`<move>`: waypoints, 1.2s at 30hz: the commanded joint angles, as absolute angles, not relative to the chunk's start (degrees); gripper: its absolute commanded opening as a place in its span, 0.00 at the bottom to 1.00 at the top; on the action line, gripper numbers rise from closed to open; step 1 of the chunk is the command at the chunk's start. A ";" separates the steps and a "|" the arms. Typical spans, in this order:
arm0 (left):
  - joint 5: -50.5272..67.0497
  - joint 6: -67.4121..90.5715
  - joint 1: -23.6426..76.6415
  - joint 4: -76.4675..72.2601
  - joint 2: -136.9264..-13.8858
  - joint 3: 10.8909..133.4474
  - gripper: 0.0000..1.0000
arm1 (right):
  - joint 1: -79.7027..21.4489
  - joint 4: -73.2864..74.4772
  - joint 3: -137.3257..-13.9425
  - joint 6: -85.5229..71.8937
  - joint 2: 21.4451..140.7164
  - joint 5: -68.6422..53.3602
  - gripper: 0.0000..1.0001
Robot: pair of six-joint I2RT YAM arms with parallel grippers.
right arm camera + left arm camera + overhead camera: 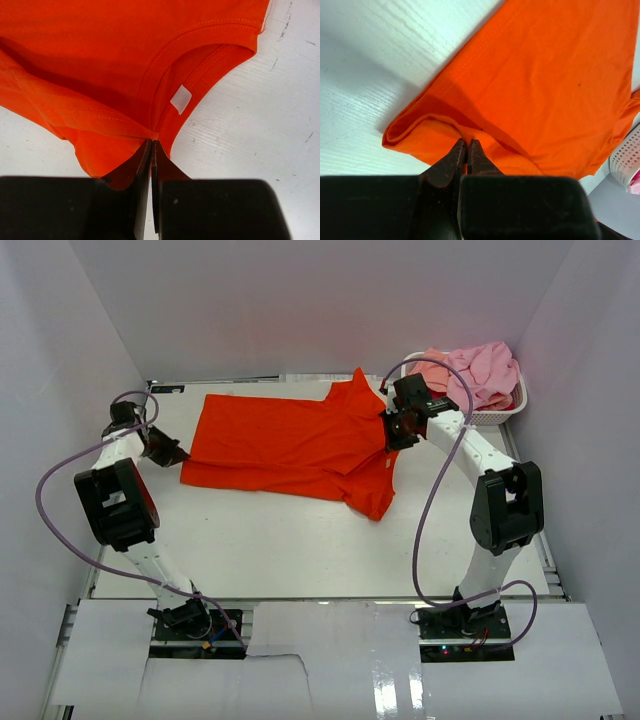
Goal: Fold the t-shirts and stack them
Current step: Fold the flattened tshirt in 1/3 of the way
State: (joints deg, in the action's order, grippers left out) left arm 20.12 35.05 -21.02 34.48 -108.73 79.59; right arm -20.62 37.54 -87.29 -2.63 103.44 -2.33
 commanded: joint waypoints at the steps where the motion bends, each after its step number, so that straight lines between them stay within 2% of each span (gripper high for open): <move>1: 19.60 35.33 -21.36 34.80 -108.37 82.97 0.00 | -19.95 37.35 -90.35 -1.76 104.33 -2.37 0.08; 36: 20.56 35.42 -21.27 37.53 -114.43 92.99 0.00 | -18.37 39.64 -99.75 -0.70 112.85 -3.16 0.08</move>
